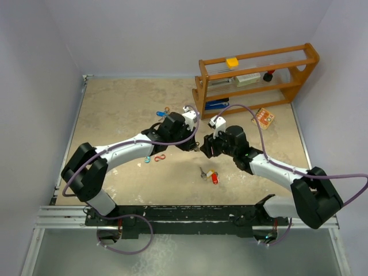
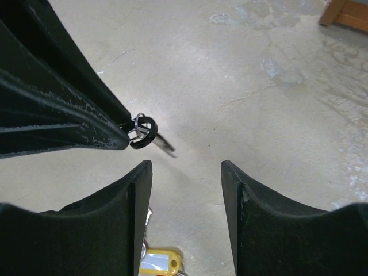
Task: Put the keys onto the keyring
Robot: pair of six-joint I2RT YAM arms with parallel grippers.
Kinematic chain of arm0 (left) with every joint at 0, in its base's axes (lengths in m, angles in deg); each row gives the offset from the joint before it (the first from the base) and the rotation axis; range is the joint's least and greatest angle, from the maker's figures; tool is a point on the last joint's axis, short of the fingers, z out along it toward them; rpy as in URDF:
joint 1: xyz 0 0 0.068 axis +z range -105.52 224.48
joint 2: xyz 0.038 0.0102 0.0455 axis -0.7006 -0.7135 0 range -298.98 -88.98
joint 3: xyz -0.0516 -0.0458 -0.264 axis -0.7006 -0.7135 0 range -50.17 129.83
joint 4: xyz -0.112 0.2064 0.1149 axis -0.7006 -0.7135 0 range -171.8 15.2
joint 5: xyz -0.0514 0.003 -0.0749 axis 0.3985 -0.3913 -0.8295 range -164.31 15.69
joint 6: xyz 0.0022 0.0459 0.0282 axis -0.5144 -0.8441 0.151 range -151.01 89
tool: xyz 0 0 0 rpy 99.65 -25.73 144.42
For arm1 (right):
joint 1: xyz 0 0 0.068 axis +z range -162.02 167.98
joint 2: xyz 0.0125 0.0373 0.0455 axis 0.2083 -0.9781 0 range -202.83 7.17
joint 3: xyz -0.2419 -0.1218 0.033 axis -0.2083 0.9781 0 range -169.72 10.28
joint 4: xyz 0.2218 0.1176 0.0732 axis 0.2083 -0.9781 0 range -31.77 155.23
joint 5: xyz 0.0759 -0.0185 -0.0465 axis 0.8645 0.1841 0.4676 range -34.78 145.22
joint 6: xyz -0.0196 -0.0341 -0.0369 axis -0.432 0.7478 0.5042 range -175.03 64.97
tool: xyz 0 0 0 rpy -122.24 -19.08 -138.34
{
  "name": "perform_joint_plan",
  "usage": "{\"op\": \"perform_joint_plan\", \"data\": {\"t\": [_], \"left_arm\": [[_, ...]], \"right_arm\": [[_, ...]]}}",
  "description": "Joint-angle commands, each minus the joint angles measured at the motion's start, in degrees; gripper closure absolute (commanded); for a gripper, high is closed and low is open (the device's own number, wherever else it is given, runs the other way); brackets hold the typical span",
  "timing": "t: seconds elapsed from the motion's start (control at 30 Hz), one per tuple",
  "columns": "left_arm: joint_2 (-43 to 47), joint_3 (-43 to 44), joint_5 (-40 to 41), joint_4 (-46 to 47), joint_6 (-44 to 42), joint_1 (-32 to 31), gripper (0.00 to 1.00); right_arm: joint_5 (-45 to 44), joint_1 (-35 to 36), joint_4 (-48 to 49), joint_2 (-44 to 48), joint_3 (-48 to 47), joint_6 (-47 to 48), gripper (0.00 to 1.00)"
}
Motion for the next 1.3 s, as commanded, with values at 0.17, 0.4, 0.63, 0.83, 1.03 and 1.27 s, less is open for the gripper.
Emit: {"op": "perform_joint_plan", "data": {"t": [0.17, 0.4, 0.63, 0.83, 1.03, 1.27], "left_arm": [[3.72, 1.88, -0.07, 1.7, 1.11, 1.1, 1.0], [4.34, -0.99, 3.68, 3.91, -0.19, 0.99, 1.0], [7.49, -7.35, 8.21, 13.73, -0.02, 0.76, 1.0], [8.1, -9.67, 10.79, 18.05, -0.41, 0.12, 1.0], [6.74, -9.7, 11.16, 20.2, -0.24, -0.78, 1.0], [5.95, -9.29, 11.37, 20.61, -0.52, -2.04, 1.0]], "right_arm": [[3.59, -0.96, 4.22, 1.44, -0.15, -5.36, 0.47], [6.15, -3.97, 0.38, 0.36, -3.37, -16.0, 0.52], [5.86, -4.65, 2.43, 0.66, -3.81, -26.83, 0.56], [8.26, -4.81, 5.53, -0.97, -4.48, -32.86, 0.57], [10.04, -4.79, 7.64, -3.28, -5.1, -34.19, 0.59], [9.76, -4.79, 11.02, -3.34, -3.29, -37.05, 0.6]]}}
